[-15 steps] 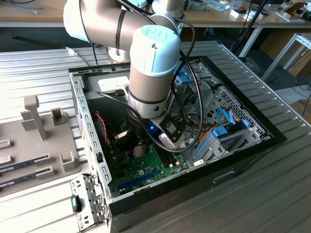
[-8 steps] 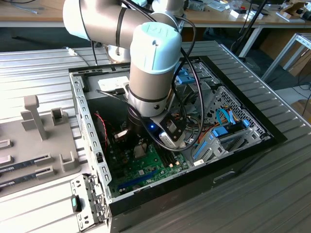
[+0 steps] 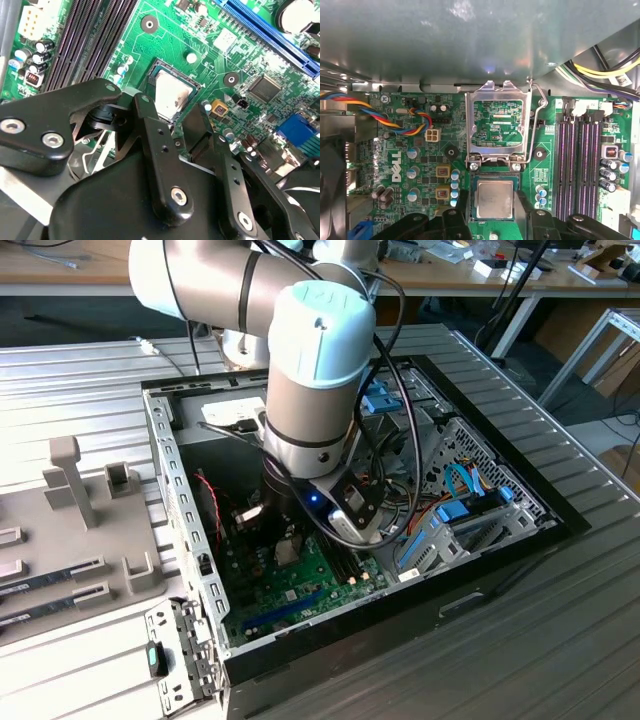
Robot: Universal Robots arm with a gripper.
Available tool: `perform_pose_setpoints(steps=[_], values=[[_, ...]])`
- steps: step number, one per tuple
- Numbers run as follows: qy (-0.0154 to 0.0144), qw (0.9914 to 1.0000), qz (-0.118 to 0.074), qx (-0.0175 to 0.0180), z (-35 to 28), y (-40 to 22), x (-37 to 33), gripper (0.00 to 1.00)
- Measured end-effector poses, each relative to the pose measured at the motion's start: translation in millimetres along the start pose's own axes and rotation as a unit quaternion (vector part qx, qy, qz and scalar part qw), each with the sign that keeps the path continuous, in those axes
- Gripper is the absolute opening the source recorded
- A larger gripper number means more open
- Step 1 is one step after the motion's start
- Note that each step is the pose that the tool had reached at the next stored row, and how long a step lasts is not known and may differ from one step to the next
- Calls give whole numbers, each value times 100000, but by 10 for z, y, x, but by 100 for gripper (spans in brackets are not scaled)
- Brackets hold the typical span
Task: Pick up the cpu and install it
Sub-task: 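Place the cpu into insertion slot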
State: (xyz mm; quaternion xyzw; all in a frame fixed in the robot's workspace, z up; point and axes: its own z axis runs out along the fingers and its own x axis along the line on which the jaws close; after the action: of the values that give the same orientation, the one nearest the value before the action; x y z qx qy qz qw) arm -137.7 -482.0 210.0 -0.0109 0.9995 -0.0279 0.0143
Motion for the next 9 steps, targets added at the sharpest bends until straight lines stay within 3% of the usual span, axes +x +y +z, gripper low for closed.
perform_pose_setpoints(steps=[5,9], values=[[0,100000,4,-61,-31,-1,-1,35],[-7,99999,5,-468,-45,-2,-27,11]])
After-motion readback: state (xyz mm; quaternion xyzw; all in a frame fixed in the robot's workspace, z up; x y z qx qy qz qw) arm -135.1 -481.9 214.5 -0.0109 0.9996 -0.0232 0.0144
